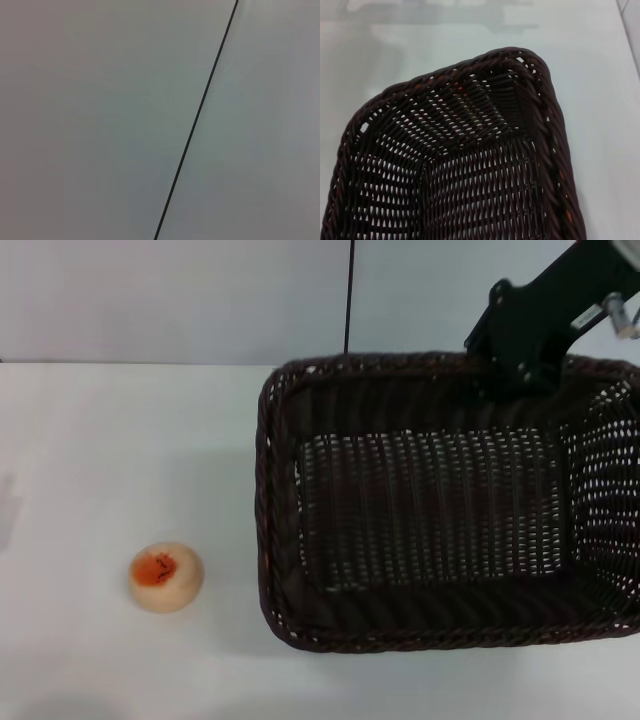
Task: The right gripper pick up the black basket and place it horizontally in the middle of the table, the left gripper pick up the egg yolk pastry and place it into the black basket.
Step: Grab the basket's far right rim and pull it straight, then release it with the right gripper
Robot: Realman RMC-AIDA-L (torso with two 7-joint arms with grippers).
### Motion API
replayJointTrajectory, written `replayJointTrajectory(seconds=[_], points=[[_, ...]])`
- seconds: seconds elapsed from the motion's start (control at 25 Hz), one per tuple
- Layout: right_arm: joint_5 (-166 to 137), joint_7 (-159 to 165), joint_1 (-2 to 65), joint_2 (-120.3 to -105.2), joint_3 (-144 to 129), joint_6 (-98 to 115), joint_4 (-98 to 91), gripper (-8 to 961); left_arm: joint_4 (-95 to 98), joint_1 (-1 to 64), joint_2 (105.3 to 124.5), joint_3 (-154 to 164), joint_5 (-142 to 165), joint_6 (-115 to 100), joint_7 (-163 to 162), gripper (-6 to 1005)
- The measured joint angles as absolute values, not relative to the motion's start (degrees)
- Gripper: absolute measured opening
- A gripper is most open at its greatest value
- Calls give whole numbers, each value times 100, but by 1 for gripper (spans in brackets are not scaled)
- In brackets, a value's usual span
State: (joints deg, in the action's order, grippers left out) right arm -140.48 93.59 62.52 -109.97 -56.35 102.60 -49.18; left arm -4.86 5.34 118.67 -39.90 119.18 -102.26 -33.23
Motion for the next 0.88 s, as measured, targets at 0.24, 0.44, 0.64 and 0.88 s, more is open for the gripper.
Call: replayJointTrajectory(seconds=[0.24,0.44,0.64,0.88], points=[[-14055,9325,6267,-11073,-5800,9874,-4600,173,-527,500,11865,-3981,11918,-10204,-3323,831],[-14050,9276,6267,-11167,-5801,9635,-4504,177,-535,493,11870,-3864,11918,-10118,-3322,831],[-14055,9242,6290,-11239,-5805,9419,-4467,182,-584,482,11872,-3812,11917,-10088,-3323,831],[-14062,9236,6341,-11340,-5880,9171,-4424,188,-652,435,11874,-3762,11918,-10071,-3323,831]])
